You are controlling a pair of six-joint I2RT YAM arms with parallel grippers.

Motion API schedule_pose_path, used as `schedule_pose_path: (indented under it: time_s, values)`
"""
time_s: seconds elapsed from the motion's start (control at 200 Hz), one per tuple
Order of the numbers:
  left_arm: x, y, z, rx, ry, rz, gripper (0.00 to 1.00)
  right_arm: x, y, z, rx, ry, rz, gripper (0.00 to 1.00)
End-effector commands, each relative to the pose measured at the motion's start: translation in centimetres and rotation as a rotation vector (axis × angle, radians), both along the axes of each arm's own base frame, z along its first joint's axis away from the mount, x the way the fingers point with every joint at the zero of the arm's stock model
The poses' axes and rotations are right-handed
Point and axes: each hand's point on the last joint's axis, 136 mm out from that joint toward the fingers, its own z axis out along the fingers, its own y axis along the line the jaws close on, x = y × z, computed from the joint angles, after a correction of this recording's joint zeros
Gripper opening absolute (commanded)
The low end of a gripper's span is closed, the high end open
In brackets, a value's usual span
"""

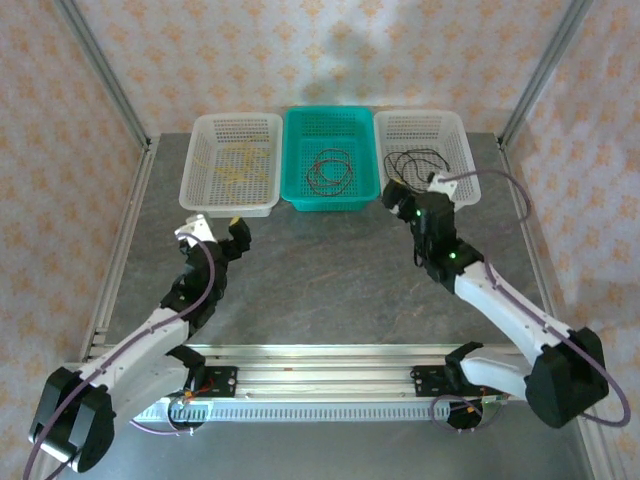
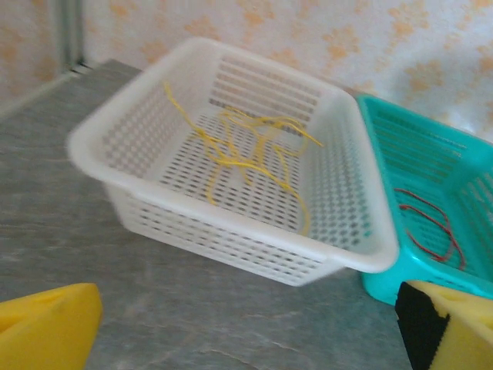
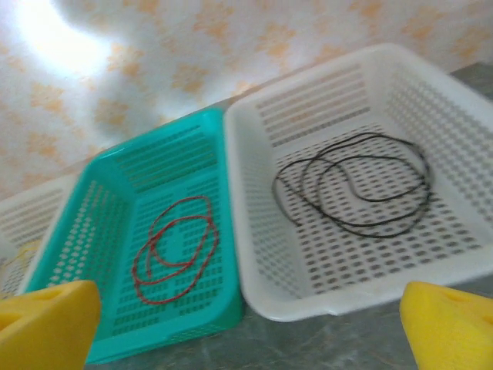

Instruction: Untangle the cables

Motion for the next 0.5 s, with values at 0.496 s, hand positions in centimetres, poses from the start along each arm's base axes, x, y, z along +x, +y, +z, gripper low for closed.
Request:
schedule_pose_path:
  time_s: [0.496]
  values:
    - [-2.4, 7.1, -0.5, 0.336, -0.069, 0.302, 0.99, -2.5, -9.6, -7.6, -0.221, 0.015, -0.287, 1.00]
